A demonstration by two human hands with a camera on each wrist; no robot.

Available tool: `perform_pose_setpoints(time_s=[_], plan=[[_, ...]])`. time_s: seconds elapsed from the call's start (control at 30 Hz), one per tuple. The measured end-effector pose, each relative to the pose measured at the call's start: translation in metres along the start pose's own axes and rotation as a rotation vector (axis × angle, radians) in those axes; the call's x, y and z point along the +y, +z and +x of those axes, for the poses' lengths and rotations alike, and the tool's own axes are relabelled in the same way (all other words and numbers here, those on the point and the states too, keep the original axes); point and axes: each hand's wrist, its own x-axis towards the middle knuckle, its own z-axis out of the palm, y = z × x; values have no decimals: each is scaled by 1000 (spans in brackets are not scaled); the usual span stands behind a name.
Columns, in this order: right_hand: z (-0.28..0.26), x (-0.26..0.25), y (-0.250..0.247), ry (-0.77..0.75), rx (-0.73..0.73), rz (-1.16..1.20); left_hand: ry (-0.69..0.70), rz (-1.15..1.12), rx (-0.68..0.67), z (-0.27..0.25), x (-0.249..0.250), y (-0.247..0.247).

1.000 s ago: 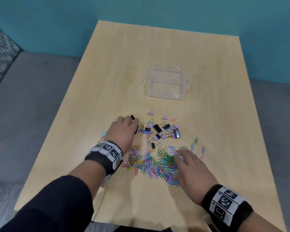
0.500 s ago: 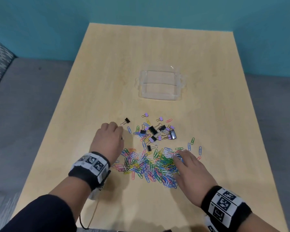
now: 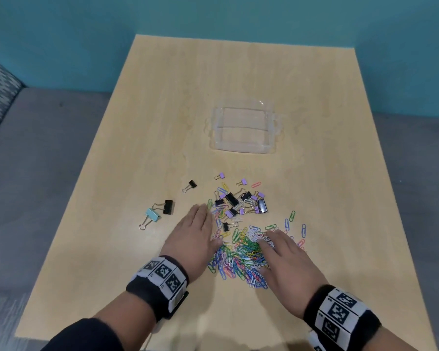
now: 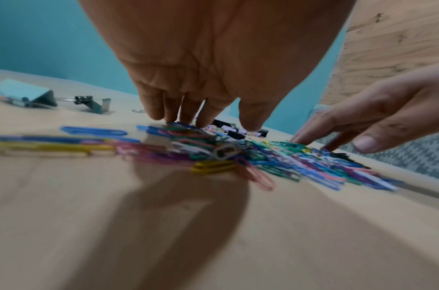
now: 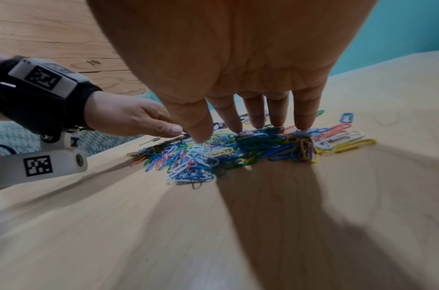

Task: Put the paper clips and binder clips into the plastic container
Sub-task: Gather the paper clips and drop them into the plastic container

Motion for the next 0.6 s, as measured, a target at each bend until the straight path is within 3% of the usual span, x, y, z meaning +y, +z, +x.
perform_pose_setpoints(time_s=[0.13,0.23,0.43,0.6], plan=[[0,-2,0,-4,10,3,71,-68,178,1,11,0],[1,-3,-1,-11,6,-4,71,-67,238,11,15,-5],[-3,-3,-1,9,-2,-7,8,-24,210,17,9,-7],[-5,-2,0,12,-1,-4,35,-16,179,14,5,-3]])
